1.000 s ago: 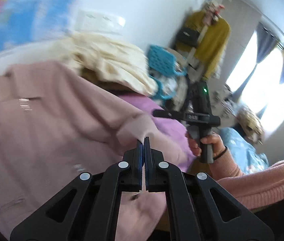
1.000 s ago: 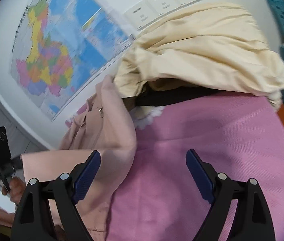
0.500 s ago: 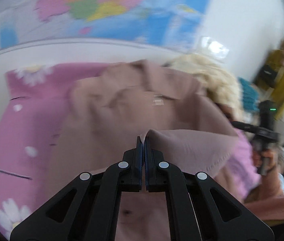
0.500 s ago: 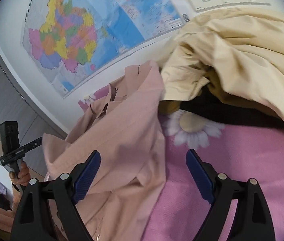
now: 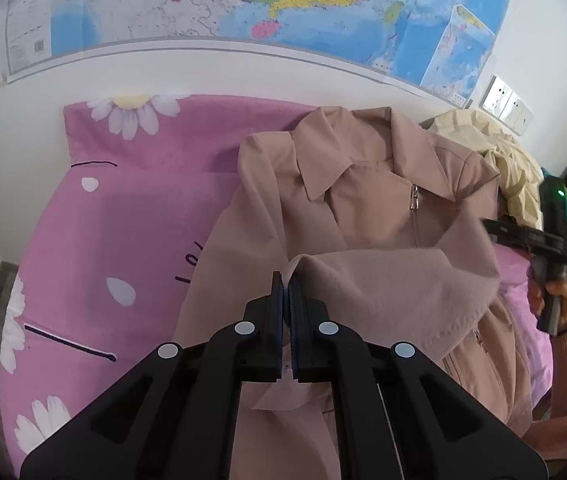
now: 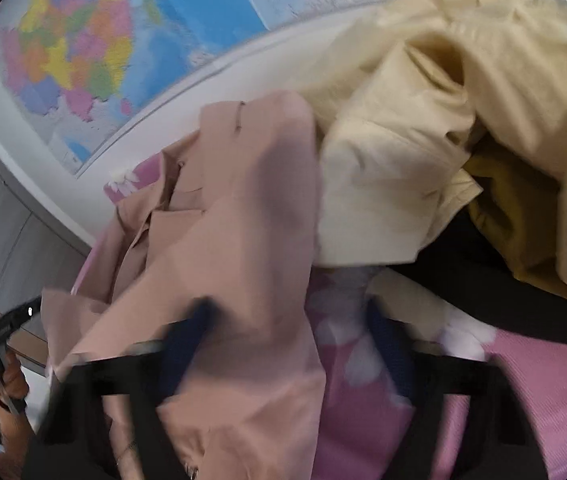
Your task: Fold large clothes
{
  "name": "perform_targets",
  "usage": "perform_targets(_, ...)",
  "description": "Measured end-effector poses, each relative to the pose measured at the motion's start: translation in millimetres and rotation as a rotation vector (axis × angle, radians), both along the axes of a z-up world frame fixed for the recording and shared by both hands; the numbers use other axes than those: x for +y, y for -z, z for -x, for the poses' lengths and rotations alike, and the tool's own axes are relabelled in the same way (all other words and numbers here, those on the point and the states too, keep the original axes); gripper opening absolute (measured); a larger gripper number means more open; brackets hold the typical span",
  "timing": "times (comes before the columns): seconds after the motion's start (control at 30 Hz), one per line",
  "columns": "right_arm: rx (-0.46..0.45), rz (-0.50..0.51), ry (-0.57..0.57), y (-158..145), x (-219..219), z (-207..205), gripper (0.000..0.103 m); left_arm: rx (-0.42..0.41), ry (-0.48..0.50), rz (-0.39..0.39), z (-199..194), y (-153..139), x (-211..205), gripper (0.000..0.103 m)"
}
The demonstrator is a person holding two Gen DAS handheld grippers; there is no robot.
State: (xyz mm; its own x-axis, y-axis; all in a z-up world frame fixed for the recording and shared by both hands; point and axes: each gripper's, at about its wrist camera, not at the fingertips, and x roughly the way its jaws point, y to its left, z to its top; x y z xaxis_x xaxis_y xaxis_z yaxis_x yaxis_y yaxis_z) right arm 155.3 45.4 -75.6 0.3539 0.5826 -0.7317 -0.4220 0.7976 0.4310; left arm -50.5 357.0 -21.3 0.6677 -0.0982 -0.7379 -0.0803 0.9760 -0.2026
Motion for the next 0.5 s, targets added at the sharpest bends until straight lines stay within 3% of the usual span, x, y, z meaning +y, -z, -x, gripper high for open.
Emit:
perform_targets(0.03,0.031,-0.010,0.008,3,-2,-7,0.005,0.000,0.007,0.000,1,0,-1,0.005)
perform_targets(0.07,0.028,-0.002,0.027,2,-4,-9,0.004,0.000,0.012,-0.007,0,-1,-2,0.006)
perform_targets(0.33,-0.086,0.002,0.143,-46,-44,0,0.003,-0.025,0.097,-0.032,-11,-8,-19,0.010)
perform_targets(0.4,-0.075,0.027,0.152,-44,-44,-5,0.003,-0.001,0.129,-0.048,-24,-3,-26,0.020)
perform_targets(0.43,-0.068,0.063,0.150,-39,-41,-7,0.004,0.010,0.128,-0.055,-28,1,-27,0.030)
perform_targets(0.5,-0.074,0.114,0.154,-38,-32,-8,0.010,0.052,0.131,-0.086,-41,12,-30,0.030)
